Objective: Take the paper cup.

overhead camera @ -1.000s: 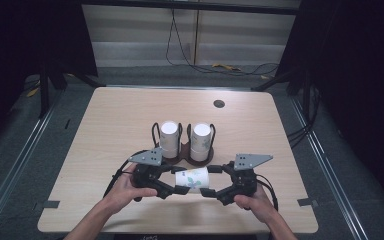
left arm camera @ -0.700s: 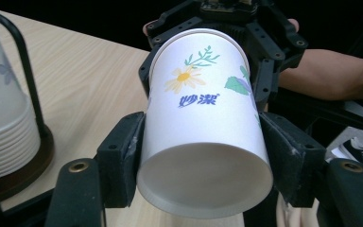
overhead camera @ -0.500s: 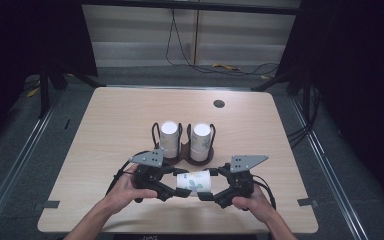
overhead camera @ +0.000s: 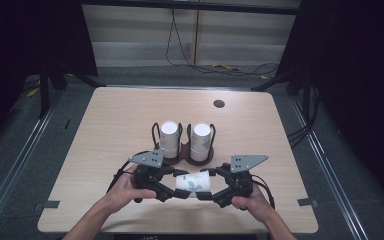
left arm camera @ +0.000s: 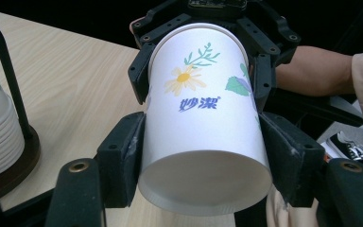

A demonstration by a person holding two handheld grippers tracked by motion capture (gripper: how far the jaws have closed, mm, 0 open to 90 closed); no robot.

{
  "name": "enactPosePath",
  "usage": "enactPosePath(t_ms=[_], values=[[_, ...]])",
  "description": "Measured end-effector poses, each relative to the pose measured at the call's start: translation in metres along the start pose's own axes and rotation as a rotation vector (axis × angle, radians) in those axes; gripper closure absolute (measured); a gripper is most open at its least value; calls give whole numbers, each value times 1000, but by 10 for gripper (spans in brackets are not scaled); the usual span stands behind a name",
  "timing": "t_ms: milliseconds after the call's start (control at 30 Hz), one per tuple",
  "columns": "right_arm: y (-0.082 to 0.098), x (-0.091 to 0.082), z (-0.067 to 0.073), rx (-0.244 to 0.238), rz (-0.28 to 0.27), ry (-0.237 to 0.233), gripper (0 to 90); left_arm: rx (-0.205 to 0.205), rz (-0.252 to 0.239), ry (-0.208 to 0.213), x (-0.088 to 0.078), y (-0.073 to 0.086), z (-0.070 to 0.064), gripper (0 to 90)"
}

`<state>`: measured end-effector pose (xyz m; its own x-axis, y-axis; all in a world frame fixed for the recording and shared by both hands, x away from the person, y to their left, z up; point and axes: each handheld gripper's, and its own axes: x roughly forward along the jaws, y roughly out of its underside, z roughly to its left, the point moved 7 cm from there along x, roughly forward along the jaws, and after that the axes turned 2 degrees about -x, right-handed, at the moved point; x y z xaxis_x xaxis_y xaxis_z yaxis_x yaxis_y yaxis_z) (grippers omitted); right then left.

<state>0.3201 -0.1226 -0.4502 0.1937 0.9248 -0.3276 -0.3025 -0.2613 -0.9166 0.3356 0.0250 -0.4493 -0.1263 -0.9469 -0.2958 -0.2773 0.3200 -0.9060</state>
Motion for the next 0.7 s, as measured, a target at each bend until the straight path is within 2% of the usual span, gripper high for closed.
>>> enactPosePath(t_ms=[167,367,533,567,700], values=[[-1,-1,-2,6,-7,-13,246,-13,-6,6,-1,0,2,356],[-3,2,-4,15,-6,-22,254,-28,-2,-14,-4,2,5,339],[-4,-1,-3,8,-2,-8,258,-43,-9,-32,-5,1,7,294],[-3,-4,-5,5,4,6,259,-63,-5,-55,-5,2,10,247],[-2,-8,-9,3,19,35,258,-69,9,-80,-7,3,15,189]])
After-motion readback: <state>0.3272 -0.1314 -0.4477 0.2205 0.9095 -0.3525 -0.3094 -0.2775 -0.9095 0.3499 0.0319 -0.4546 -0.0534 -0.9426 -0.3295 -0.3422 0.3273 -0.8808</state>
